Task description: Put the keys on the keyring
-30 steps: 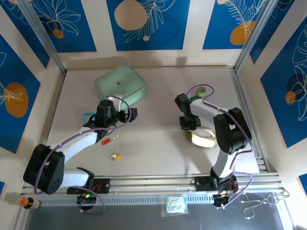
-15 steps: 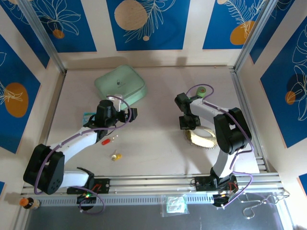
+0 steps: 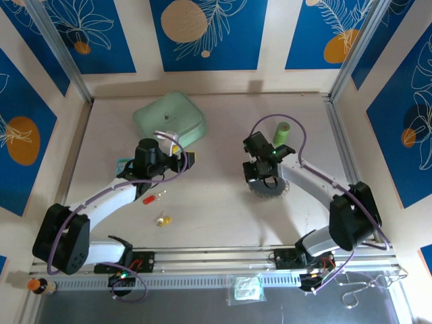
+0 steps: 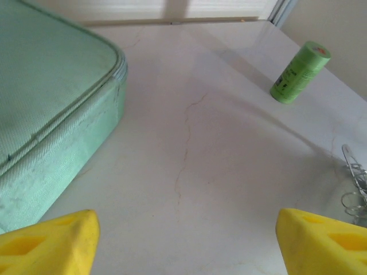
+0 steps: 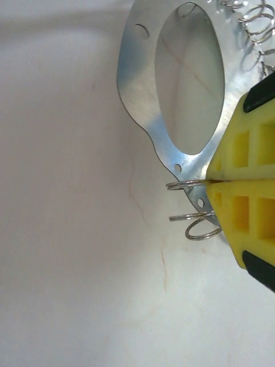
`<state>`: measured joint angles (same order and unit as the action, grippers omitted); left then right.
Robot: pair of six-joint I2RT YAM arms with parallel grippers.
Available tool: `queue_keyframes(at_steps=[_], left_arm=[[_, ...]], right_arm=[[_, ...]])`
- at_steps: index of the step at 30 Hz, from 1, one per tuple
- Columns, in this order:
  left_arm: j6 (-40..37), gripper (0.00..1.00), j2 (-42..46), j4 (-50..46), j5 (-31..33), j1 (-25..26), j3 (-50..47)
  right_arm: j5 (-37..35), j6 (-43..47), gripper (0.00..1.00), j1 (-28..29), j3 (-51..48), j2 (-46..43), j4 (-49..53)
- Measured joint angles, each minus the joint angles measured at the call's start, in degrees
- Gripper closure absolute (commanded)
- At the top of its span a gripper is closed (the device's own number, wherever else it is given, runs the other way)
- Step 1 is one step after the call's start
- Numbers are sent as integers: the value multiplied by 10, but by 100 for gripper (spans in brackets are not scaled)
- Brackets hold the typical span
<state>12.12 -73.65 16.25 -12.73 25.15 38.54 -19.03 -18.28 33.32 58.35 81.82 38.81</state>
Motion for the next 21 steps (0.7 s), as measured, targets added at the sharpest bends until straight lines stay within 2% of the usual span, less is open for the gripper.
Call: queue_keyframes(at_steps=[7,11,15,21], left_arm=[[-63,41,17,-2,-57,11,6],[-115,51,21,-1,-95,32,6],[-158,65,19,-4,-137,51,6],[-184,71,-5,16,-220,74,-2]], right_arm=[[40,62,100,63,-57,-67,-70],[73,90,100,74,-74,-90,-106],[106,119,100,85,-102,-120,-147],[152,156,100,99,-130,-153,-182]])
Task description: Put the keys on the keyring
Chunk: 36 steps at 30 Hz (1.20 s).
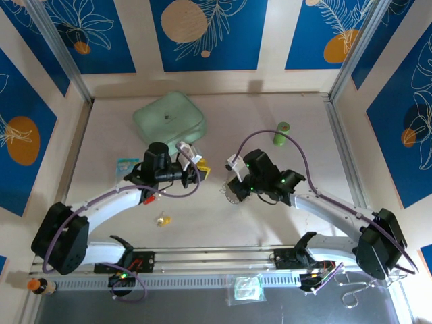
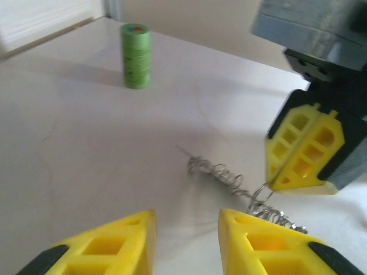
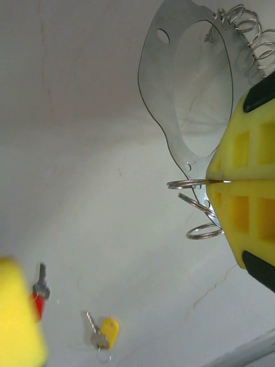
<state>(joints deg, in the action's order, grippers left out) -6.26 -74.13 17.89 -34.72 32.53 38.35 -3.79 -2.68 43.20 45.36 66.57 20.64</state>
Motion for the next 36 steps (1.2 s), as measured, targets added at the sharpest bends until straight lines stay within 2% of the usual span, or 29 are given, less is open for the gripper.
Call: queue_keyframes(at_steps=[3,9,14,21,27,36], left_arm=[[-10,78,-13,17,-42,10,-5],[-45,80,-22,23,-107,15,-6],[-90,84,-23,-8,-136,15,-7],[-145,82,-25,-63,-149,16,-7],[-179,86,-37,-98,-153,16,-5],[-198,88,-37,-113,-171,16,-5]], right_arm=[[17,23,100,8,-6,-7,-11],[32,69,100,26,-20,-16,-38],[36,91,100,30,-20,-16,-47],[40,111,100,40,-20,-15,-48],[43,123,100,50,-20,-14,-48],[47,134,100,64,-20,-1,-49]])
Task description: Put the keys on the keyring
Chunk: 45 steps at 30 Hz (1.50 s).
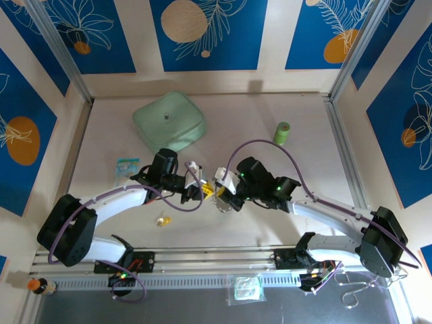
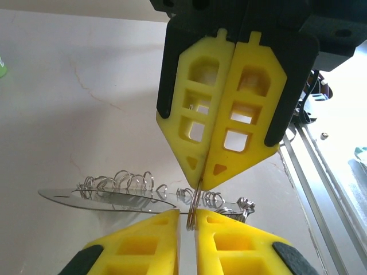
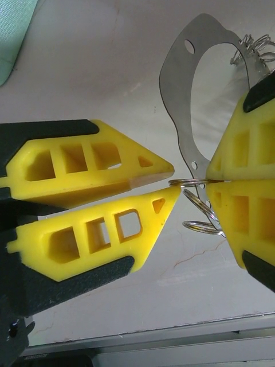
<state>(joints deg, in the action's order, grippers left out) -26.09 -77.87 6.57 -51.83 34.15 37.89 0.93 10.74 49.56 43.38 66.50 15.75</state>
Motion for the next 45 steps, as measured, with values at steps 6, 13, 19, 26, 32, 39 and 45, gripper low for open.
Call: queue_keyframes(at_steps=[6,13,19,26,32,39,45], left_arm=[[-9,87,0,-16,-3,1,3],[-24,95,-4,-43,-3,6,14],[-35,100,-5,-60,-3,7,24],[12,100,11,24,-14,9,0],[151,100,17,249,-32,11,-75],[273,100,-2,453,-50,11,-83],[297,100,-3,472,-33,11,-80]], right_arm=[[2,2,100,4,0,5,-7],[11,4,100,6,1,10,-15],[6,-5,60,5,4,9,-18],[73,-59,51,-69,-105,-135,-171],[106,-61,53,-76,-198,-209,-246],[113,-61,58,-75,-223,-257,-274],[94,-50,54,-64,-222,-309,-254]])
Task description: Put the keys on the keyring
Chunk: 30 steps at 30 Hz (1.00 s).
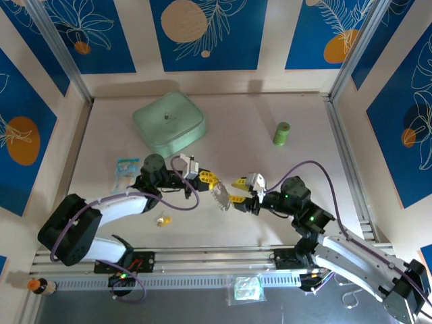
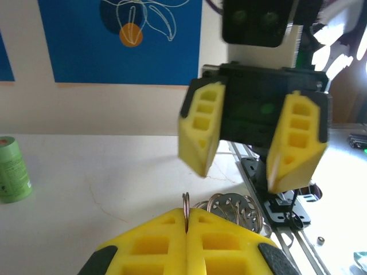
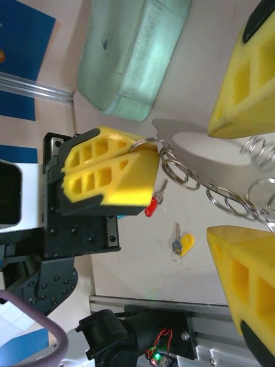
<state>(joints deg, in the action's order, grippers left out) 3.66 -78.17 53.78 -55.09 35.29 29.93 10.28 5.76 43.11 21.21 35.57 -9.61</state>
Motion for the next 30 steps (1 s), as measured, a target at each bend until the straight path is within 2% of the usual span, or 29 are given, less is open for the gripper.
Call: queue_keyframes(at_steps=[4,8,16,24,30], left_arm=[[-6,100,5,-43,28,6,14],[-24,100,19,-51,30,22,14],[-20,100,14,7,-12,24,10],[-20,100,9,11,-51,27,11],[-20,100,2,11,-59,29,14]], right_arm=[[-47,24,54,12,12,-36,43],[-58,34,58,7,16,-52,54],[16,39,67,-61,26,-18,45],[73,38,71,-58,35,40,13],[87,39,72,-38,42,63,-8]])
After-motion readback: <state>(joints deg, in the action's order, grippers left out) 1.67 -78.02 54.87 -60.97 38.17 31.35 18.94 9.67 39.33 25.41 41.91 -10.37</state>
